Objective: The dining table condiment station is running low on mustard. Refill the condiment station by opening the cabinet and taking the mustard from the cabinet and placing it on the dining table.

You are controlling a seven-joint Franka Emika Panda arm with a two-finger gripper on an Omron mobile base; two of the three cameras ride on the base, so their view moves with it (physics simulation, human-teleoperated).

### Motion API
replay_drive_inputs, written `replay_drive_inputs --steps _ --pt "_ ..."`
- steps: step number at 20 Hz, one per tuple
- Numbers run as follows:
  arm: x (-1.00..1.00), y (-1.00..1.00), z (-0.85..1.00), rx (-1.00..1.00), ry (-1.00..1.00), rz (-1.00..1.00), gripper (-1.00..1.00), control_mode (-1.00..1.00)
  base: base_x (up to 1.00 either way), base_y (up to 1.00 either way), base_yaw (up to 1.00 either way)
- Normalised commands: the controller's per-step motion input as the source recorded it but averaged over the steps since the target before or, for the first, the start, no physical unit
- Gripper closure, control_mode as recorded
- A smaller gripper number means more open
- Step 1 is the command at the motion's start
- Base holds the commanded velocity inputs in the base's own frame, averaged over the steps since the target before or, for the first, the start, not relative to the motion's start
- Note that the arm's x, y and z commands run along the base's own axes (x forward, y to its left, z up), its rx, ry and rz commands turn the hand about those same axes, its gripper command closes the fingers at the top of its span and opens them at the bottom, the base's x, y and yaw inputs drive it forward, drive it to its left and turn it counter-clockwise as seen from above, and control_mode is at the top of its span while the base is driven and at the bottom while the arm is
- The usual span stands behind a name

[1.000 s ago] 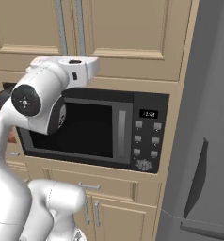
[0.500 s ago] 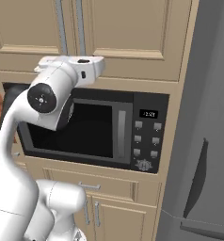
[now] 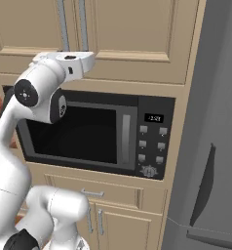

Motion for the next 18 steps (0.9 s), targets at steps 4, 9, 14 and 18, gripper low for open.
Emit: replay_drive_inputs --steps 4,9,14,18 --pt "0.10 -0.31 0.13 0.00 -0.01 -0.01 -1.00 -1.00 0.00 0.00 0.00" --pt "0.00 -0.28 0.19 0.00 -0.05 0.00 -1.00 -1.00 0.00 0.00 0.00" --pt "0.13 -0.10 0.02 0.02 -0.01 0.01 -1.00 -1.00 0.00 0.00 0.00" --pt "0.35 -0.04 0.00 0.06 0.00 0.08 -1.00 -1.00 0.00 0.00 0.00"
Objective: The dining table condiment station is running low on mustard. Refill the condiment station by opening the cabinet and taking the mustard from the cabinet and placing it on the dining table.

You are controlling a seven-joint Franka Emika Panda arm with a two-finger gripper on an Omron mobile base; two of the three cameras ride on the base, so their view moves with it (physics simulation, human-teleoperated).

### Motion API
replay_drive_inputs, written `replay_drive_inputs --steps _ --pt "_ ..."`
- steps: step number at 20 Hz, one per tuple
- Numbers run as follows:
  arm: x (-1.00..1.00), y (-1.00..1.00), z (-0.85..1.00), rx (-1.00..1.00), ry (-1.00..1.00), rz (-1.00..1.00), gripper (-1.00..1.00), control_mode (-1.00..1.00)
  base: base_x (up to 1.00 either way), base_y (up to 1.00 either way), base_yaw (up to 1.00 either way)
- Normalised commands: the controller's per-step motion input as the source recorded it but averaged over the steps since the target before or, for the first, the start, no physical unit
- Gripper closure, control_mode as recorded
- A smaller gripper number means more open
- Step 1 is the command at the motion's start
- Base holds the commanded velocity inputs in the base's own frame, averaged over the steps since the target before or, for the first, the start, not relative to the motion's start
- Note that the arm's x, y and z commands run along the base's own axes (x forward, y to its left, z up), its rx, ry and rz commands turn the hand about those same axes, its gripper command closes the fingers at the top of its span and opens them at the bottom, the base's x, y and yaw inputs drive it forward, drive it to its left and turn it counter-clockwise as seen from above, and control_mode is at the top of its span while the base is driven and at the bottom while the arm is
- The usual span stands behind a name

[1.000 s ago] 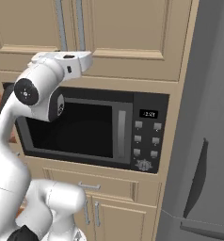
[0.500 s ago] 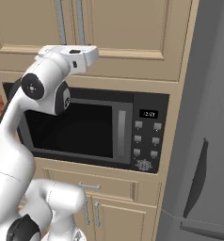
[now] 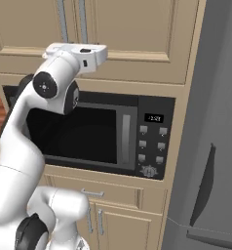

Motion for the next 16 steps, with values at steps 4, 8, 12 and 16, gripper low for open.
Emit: replay_drive_inputs --steps 4,8,12,16 --pt "0.44 0.00 0.00 0.01 0.00 0.02 -1.00 -1.00 0.00 0.00 0.00" --pt "0.43 0.00 0.00 0.00 0.00 0.01 -1.00 -1.00 0.00 0.00 0.00" --pt "0.38 0.01 0.00 0.00 0.00 0.00 -1.00 -1.00 0.00 0.00 0.00" --pt "0.49 0.33 0.00 0.00 0.06 0.00 1.00 -1.00 0.00 0.00 0.00"
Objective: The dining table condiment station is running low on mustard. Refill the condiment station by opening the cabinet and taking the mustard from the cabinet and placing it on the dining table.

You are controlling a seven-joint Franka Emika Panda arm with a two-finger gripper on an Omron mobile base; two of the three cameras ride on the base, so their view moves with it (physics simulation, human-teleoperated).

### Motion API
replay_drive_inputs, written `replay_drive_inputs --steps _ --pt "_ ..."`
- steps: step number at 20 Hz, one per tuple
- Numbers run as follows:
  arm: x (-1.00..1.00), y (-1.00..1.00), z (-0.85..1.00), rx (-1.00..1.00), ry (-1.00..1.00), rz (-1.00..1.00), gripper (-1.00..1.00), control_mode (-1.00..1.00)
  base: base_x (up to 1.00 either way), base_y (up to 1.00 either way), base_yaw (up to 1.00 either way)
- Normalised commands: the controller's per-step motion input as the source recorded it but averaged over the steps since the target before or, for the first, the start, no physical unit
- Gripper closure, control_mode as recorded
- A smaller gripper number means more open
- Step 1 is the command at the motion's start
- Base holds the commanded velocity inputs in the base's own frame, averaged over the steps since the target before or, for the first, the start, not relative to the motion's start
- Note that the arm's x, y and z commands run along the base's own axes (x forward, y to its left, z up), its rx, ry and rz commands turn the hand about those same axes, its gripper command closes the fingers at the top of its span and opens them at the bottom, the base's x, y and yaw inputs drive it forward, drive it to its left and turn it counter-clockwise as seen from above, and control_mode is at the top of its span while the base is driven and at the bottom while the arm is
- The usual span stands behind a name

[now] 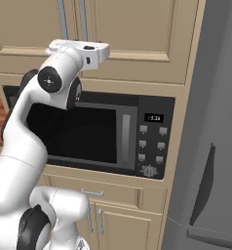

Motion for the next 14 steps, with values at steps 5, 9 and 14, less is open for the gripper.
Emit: replay_drive_inputs --steps 5,9,14 --pt "0.10 0.07 -0.03 0.00 0.10 0.00 1.00 -1.00 0.00 0.00 0.00" --pt "0.10 -0.03 -0.11 0.00 0.08 0.00 1.00 -1.00 0.00 0.00 0.00" --pt "-0.69 -0.40 0.00 0.00 -0.02 0.00 1.00 -1.00 0.00 0.00 0.00"
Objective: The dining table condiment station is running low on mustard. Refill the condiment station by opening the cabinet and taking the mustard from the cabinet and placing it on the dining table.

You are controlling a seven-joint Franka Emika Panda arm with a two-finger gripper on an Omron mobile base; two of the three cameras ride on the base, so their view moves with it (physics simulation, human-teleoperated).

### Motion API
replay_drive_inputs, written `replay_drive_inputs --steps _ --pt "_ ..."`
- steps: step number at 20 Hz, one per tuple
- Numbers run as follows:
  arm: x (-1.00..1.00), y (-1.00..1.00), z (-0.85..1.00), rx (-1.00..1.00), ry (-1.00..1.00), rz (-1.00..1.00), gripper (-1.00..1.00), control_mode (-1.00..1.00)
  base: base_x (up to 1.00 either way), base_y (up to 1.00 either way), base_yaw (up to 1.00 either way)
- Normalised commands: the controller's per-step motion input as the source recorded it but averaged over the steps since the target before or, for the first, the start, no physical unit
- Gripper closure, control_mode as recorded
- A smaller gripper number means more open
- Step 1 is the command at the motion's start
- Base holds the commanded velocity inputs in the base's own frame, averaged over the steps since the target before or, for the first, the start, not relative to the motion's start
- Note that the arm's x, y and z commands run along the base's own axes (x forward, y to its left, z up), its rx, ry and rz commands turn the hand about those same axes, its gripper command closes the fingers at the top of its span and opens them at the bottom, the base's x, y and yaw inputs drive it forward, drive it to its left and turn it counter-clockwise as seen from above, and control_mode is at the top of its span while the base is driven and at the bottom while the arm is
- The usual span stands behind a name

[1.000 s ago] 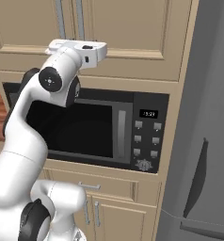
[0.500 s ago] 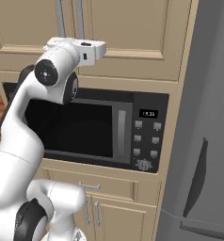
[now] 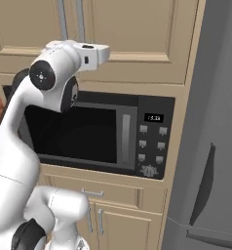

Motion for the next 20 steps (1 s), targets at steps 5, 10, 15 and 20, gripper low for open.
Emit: replay_drive_inputs --steps 5,10,15,20 --pt "-1.00 -0.65 0.00 0.02 -0.04 -0.01 1.00 -1.00 0.00 0.00 0.00" --pt "-1.00 -0.71 0.00 0.03 -0.02 -0.01 1.00 -1.00 0.00 0.00 0.00" --pt "-1.00 -0.80 -0.03 0.04 0.00 -0.01 1.00 -1.00 0.00 0.00 0.00" --pt "-1.00 -0.74 -0.04 0.04 0.00 -0.03 1.00 -1.00 0.00 0.00 0.00"
